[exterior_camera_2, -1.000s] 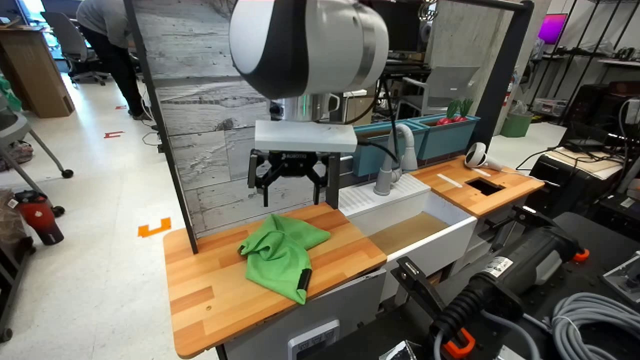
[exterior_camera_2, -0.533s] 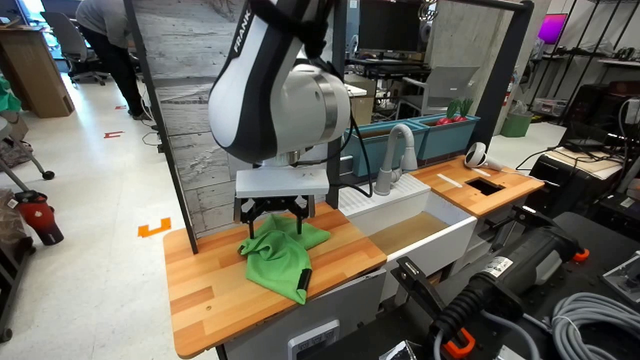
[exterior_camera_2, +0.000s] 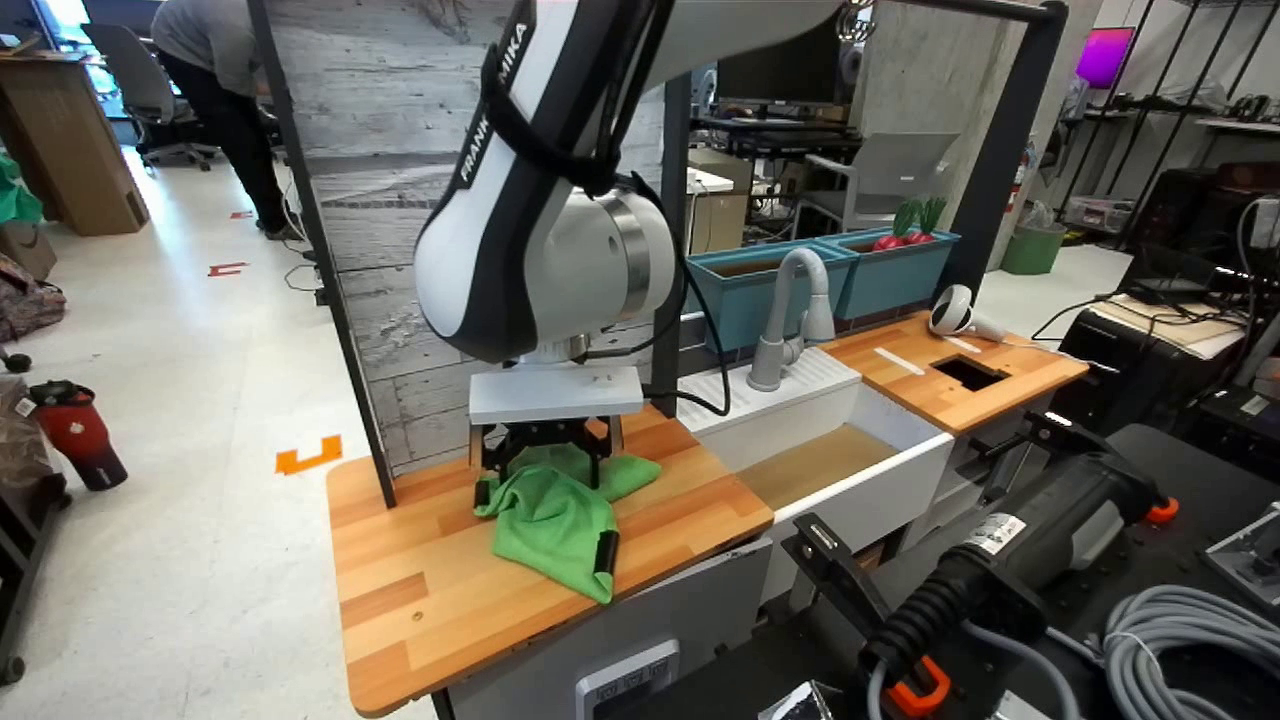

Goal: Move the green towel to the right.

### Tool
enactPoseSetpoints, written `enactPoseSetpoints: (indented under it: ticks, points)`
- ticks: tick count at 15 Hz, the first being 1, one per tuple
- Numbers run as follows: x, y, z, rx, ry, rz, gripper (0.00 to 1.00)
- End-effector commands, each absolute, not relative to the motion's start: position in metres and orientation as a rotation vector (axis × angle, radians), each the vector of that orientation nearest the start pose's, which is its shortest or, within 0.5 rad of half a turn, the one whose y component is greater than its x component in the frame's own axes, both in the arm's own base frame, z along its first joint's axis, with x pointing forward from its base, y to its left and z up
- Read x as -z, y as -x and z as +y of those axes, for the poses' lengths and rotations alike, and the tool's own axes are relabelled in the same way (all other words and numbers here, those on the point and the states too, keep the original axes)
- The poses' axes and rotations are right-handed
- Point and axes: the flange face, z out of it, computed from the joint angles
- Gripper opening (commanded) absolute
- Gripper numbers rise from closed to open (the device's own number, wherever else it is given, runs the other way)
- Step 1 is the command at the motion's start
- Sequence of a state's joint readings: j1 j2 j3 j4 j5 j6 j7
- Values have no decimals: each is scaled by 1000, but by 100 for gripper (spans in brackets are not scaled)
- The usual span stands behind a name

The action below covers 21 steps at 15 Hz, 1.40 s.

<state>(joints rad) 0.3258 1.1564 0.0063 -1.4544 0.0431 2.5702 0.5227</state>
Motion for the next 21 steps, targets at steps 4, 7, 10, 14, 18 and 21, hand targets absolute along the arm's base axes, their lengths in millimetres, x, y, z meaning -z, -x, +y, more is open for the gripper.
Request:
enactPoseSetpoints:
  ticks: [4, 7, 10, 14, 18, 21]
  points:
    - [31, -649, 209, -114, 3132, 356, 100]
    - [31, -646, 201, -117, 3135, 351, 100]
    - [31, -641, 189, -118, 3137, 349, 100]
    - [39, -630, 165, -151, 3153, 352, 100]
    - [44, -614, 136, -185, 3169, 366, 100]
    - [41, -599, 117, -178, 3183, 364, 100]
